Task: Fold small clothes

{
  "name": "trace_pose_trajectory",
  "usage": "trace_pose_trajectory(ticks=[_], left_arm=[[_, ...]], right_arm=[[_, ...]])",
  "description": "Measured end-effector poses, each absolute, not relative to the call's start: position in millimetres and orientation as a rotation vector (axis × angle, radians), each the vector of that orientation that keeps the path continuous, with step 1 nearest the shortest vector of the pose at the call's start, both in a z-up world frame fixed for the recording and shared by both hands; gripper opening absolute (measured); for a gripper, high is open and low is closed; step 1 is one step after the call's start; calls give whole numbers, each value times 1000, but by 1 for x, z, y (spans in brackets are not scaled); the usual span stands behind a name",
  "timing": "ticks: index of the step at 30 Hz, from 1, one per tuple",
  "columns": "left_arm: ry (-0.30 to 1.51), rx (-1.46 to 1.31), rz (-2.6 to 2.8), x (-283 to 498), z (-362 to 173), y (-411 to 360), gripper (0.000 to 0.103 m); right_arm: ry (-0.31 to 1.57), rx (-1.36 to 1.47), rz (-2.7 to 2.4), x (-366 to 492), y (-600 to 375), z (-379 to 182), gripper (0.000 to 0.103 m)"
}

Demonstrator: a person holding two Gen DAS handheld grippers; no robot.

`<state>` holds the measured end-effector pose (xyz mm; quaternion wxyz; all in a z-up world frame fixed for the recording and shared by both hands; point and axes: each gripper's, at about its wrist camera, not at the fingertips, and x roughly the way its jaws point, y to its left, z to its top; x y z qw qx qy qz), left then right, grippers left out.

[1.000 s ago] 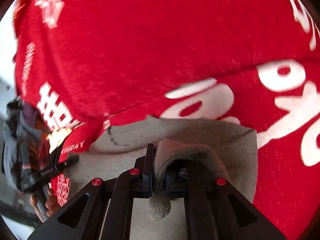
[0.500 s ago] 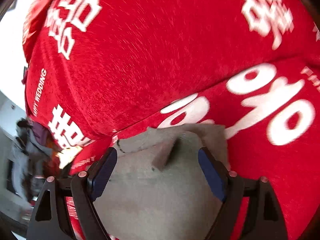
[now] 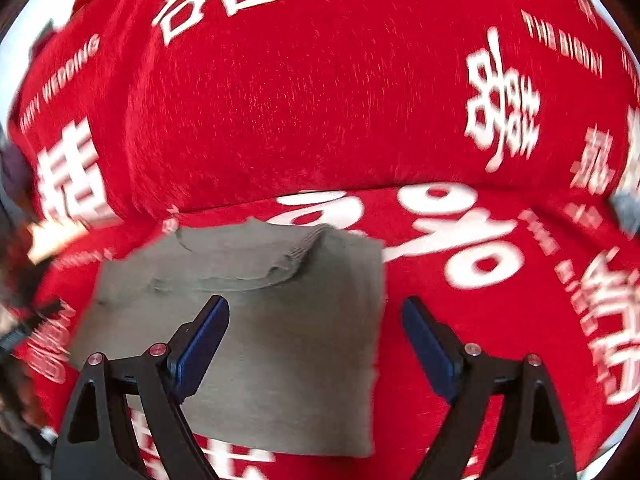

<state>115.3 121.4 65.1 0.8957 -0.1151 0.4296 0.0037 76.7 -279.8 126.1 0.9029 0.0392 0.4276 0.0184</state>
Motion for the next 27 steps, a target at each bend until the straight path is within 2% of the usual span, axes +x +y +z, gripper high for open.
trace_pose_trajectory(ticks=[3, 8, 12, 16, 18, 21, 24, 27], left_arm=[[955, -224, -105, 122, 57, 113, 89], [1107, -181, -363, 139, 28, 95, 89], [1168, -53, -543, 161, 19, 68, 89], [1148, 30, -498, 200, 13, 56, 89], [1147, -23, -379, 229, 9, 70, 89], [1097, -283, -181, 257, 15, 121, 89], [1022, -541, -59, 251, 22, 174, 89], [1015, -598, -50, 230, 29, 198, 89]], right_arm=[[804, 80, 96, 72, -280, 123, 90], [1055, 109, 344, 115, -272, 74, 86], [1123, -2, 506, 144, -253, 57, 86], [1137, -154, 528, 181, -231, 44, 86], [1106, -153, 418, 205, -237, 45, 86], [1032, 25, 260, 230, -272, 59, 87], [964, 102, 148, 224, -301, 70, 87], [966, 55, 138, 204, -308, 72, 87]])
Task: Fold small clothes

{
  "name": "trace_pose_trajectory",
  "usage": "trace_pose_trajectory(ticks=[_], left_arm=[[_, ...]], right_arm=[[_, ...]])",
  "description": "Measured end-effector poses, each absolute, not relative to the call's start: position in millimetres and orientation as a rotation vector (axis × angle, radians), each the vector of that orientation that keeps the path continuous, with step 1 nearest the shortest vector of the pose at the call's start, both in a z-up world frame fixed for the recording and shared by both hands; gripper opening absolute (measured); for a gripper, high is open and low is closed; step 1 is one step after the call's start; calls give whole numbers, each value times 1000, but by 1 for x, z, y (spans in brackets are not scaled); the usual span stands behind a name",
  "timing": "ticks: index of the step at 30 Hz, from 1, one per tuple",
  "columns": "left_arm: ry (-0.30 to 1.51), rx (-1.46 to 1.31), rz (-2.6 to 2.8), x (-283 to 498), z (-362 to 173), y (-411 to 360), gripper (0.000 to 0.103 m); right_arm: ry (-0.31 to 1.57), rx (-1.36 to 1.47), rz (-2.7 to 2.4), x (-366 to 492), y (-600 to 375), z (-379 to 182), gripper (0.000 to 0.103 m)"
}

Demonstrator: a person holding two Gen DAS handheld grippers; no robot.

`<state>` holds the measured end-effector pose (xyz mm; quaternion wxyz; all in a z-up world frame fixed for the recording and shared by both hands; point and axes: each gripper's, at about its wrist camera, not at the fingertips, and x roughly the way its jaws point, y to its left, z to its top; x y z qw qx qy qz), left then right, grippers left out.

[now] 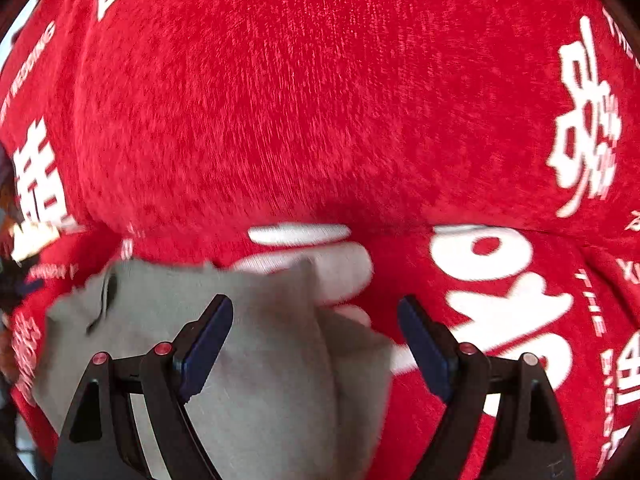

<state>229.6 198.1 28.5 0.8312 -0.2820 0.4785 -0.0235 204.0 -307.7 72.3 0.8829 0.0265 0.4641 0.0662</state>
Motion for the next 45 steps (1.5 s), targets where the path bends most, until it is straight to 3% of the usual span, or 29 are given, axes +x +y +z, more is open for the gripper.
trace_pose_trajectory(ticks=[6, 12, 17, 21, 25, 28, 31, 34, 43, 45], left_arm=[[1187, -241, -479, 189, 24, 108, 89], [1220, 74, -435, 211, -8, 37, 89], [1163, -287, -205, 258, 12, 115, 89], [1096, -476, -72, 252, 33, 172, 89], [1124, -317, -193, 232, 38, 134, 89], [1149, -70, -266, 226, 26, 74, 89], [1175, -25, -237, 232, 9, 52, 89], [1198, -90, -142, 249, -7, 62, 89], [1228, -206, 23, 259, -19, 139, 89], [1226, -289, 48, 254, -12, 149, 89]], right_arm=[[1024, -198, 278, 179, -252, 55, 87], [1068, -243, 324, 185, -213, 40, 87], [1065, -190, 264, 180, -244, 47, 87], [1036, -186, 167, 179, -257, 59, 87], [949, -73, 210, 175, -244, 81, 88], [1048, 102, 326, 196, -223, 66, 87], [1122, 15, 246, 218, -192, 39, 87], [1150, -174, 119, 231, -179, 16, 87], [1225, 94, -102, 248, -302, 16, 94], [1180, 17, -188, 241, -301, 33, 93]])
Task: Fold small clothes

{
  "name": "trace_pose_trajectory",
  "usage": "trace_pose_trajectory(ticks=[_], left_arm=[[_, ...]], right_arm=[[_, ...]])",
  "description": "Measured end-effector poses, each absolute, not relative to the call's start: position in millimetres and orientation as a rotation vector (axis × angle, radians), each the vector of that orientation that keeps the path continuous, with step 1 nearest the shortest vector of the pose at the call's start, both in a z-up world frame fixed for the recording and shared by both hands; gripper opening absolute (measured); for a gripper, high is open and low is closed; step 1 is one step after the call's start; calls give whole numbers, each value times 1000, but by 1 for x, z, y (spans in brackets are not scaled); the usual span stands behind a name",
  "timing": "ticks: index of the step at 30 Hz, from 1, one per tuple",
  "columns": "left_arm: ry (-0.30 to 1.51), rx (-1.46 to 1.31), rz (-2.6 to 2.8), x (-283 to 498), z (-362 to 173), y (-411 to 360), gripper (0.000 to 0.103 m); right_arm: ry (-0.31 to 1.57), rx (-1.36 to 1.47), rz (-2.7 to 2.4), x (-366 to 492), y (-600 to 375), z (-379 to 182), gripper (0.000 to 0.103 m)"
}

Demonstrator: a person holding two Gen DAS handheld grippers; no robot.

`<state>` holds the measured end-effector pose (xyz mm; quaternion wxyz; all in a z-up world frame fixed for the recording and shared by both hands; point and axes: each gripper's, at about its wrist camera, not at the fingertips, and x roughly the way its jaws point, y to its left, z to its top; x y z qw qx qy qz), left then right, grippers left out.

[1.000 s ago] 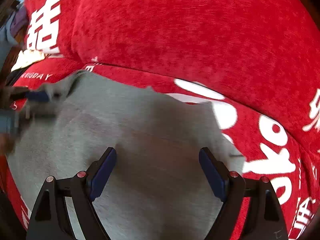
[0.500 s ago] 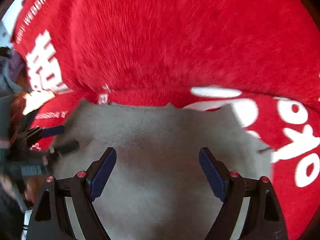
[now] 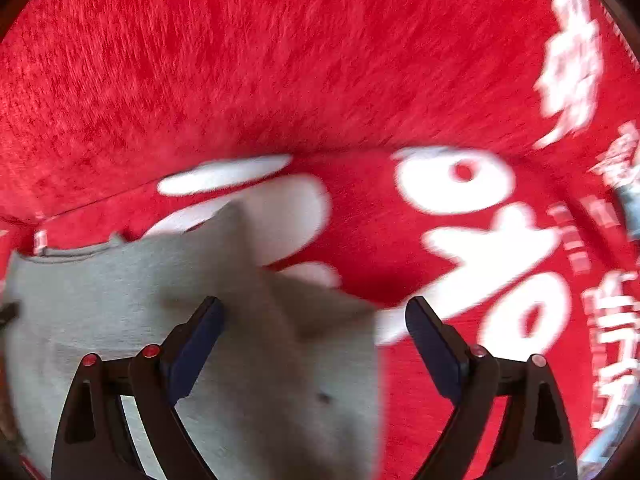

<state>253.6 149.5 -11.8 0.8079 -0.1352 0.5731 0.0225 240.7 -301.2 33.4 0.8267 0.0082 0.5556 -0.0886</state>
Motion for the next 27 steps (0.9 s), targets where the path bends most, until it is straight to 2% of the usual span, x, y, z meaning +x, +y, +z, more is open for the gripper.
trace_pose_trajectory(ticks=[5, 7, 10, 13, 17, 19, 22, 27], left_arm=[[1126, -314, -112, 211, 30, 110, 89], [1115, -203, -155, 201, 33, 83, 89], [1137, -135, -122, 190, 23, 69, 89], [1172, -141, -71, 184, 0, 80, 89], [1170, -208, -48, 180, 2, 116, 89], [1192, -241, 16, 176, -2, 134, 89], [1222, -371, 79, 165, -1, 162, 89], [1113, -379, 19, 129, 29, 131, 89]], right_arm=[[988, 2, -11, 198, -239, 78, 93], [998, 22, 105, 181, -209, 73, 93], [1111, -81, 189, 169, -174, 42, 93], [1104, -93, 174, 159, -193, 24, 93], [1091, -12, 98, 160, -256, 30, 93], [1111, -64, -8, 158, -281, 31, 95], [1154, 45, -71, 147, -325, 37, 95], [1041, 20, -69, 111, -291, 73, 95]])
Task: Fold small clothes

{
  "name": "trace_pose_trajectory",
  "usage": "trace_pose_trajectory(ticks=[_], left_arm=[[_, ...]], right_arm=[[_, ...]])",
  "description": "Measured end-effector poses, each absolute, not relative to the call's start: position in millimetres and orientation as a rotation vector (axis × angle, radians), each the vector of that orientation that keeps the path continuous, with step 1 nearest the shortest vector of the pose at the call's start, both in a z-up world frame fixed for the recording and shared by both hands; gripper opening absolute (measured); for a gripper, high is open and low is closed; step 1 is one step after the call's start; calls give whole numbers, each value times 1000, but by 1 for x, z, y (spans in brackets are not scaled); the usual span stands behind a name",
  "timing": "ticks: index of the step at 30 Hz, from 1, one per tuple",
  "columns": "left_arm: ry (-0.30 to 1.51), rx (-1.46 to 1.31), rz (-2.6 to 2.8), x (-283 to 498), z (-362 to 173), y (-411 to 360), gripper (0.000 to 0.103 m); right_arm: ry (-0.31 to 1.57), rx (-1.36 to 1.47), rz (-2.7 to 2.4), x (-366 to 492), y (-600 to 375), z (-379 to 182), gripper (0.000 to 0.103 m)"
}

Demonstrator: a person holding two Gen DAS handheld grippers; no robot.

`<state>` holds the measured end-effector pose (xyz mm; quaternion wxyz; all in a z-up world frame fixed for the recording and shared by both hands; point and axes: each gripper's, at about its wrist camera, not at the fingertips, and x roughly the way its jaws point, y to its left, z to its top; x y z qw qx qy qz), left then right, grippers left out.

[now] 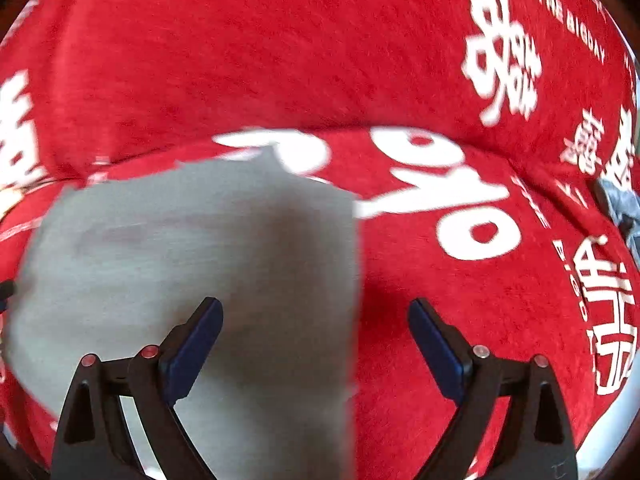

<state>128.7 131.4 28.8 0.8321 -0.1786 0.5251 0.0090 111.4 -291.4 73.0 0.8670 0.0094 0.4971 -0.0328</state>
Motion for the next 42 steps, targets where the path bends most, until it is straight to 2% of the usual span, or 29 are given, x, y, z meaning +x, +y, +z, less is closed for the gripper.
trace_pose_trajectory(ticks=[4, 7, 9, 12, 16, 20, 24, 27, 31, 42], left_arm=[[1074, -225, -110, 95, 35, 65, 89], [1117, -103, -99, 80, 23, 53, 89], [1106, -110, -89, 74, 11, 66, 89], [1090, -149, -81, 62, 8, 96, 89], [1073, -171, -130, 44, 5, 121, 89], [1042, -87, -125, 29, 6, 114, 89], [1051, -181, -123, 21, 20, 112, 89], [1020, -166, -98, 32, 33, 100, 89], [1029, -167, -31, 66, 42, 86, 89], [1070, -124, 20, 161, 32, 65, 89]], right_arm=[[1023, -76, 89, 84, -222, 68, 95], [1047, -183, 146, 76, -175, 45, 95], [1078, -206, 136, 71, -182, 25, 96], [1069, -44, 110, 64, -237, 25, 96], [1035, 4, 133, 54, -283, 27, 95], [1047, -114, 77, 40, -276, 28, 96], [1012, -33, 86, 36, -258, 47, 96], [965, -76, 87, 46, -235, 66, 96], [991, -36, 88, 86, -213, 77, 96], [1121, 5, -6, 186, -203, 44, 96]])
